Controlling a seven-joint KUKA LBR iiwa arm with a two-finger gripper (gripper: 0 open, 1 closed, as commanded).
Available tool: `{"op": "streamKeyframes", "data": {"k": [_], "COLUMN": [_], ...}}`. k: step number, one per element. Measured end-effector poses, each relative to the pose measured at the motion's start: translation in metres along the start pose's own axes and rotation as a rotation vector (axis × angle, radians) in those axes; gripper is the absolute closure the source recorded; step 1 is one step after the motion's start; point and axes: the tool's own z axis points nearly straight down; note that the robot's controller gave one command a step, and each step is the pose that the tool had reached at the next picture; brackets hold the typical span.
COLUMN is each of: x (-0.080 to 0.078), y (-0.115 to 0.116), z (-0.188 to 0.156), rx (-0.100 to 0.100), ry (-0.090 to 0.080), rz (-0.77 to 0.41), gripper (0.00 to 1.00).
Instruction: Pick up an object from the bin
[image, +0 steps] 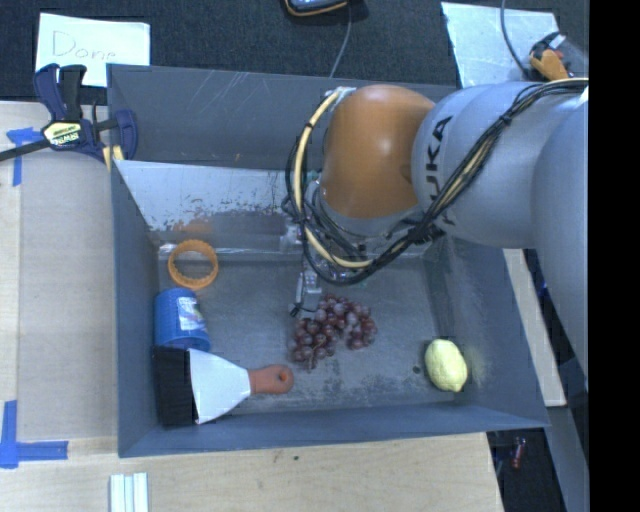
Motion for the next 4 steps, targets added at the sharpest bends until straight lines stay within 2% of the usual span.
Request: {"op": "streamKeyframes", "data": {"k": [1, 2, 3, 4], "x": [-0.002, 0.014, 0.036, -0.004], "y": [-0.001, -0.079, -0.067, -0.09], "z": [-0.004, 0.076, -0.007, 0.049], "rx": [-0.001, 0.0, -0.001, 0.0], "ry": [-0.008, -0.011, -0.015, -0.015], "rz": [0.003, -0.538, -0.001, -0.537], "gripper": [0.0, 0.0, 0.0, 0.0]}}
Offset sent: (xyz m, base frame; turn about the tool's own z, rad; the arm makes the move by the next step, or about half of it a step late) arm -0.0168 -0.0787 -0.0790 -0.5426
